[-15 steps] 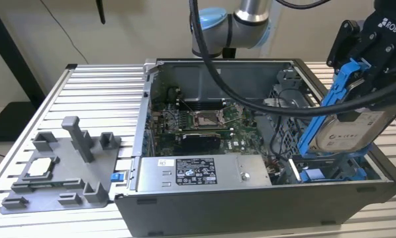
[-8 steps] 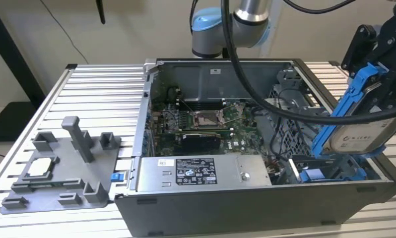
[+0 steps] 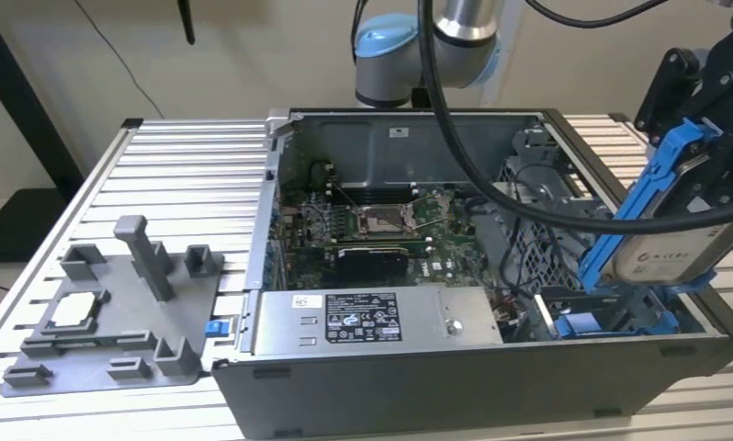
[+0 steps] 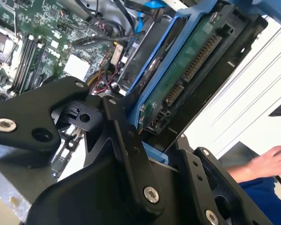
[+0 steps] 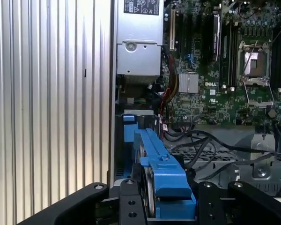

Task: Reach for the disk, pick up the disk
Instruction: 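Pick up the disk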

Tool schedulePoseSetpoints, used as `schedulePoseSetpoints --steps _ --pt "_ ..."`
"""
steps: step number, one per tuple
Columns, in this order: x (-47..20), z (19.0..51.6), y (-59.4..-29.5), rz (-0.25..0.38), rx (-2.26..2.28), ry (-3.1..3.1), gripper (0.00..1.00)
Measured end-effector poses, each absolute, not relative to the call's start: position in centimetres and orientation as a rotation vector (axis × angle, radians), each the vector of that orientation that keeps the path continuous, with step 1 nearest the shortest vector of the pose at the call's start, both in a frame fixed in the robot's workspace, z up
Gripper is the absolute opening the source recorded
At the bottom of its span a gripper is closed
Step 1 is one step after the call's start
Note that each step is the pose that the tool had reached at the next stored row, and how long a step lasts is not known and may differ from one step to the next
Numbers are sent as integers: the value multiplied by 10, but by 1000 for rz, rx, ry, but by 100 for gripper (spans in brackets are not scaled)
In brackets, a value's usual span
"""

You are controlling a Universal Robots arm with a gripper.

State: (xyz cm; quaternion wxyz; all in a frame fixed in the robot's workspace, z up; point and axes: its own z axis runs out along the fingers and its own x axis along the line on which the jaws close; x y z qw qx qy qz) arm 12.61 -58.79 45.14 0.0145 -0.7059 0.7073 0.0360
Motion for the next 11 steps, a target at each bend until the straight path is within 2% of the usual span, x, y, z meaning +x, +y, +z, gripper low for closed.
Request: schedulePoseSetpoints --steps 6,11 --pt "126 450 -587 112 -2197 2202 0" --pt "126 450 -602 113 -2197 2201 0"
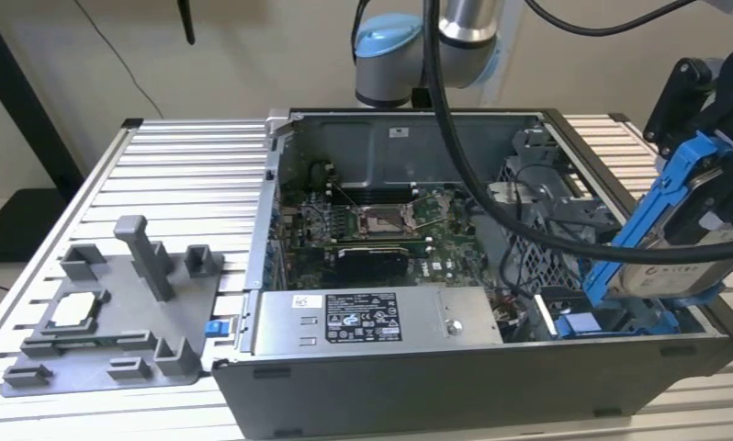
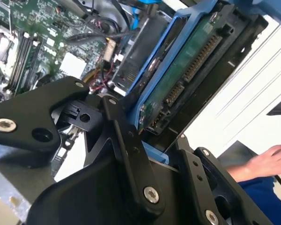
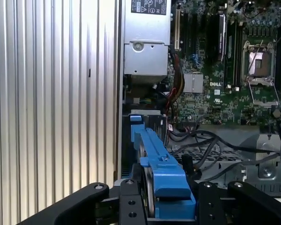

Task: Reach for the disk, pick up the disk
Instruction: 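Pick up the disk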

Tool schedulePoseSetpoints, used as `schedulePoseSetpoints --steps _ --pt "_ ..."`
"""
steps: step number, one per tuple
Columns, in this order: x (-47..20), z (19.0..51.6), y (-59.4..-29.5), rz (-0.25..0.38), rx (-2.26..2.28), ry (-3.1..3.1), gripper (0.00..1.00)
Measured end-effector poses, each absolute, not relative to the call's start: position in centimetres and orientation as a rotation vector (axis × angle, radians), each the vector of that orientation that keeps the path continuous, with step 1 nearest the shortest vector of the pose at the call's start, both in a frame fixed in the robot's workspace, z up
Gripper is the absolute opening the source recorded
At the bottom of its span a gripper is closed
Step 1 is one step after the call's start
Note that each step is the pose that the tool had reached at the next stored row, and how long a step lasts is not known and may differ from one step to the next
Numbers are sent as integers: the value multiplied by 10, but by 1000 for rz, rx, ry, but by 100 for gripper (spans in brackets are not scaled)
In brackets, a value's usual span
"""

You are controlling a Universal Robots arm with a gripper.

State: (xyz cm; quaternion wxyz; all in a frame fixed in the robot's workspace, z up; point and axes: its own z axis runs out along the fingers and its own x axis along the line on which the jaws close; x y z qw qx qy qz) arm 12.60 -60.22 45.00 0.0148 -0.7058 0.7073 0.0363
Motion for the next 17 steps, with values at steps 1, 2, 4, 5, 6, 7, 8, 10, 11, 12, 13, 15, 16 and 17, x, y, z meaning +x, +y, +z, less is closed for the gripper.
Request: schedulePoseSetpoints --steps 1,2,4,5,6,7,8,10,11,12,13,15,16,17 --pt "125 450 -604 113 -2196 2201 0" --pt "124 449 -605 113 -2196 2201 0" --pt "121 449 -605 113 -2196 2200 0" --pt "119 449 -605 113 -2196 2200 0" --pt "119 448 -605 113 -2196 2200 0" --pt "119 449 -605 113 -2196 2200 0" --pt "119 448 -605 113 -2196 2200 0" --pt "119 448 -605 113 -2196 2201 0" --pt "119 448 -605 113 -2196 2201 0" --pt "119 448 -605 113 -2196 2200 0" --pt "119 448 -605 113 -2196 2201 0" --pt "119 448 -605 113 -2196 2201 0" --pt "119 448 -605 113 -2196 2201 0" --pt "119 448 -605 113 -2196 2201 0"
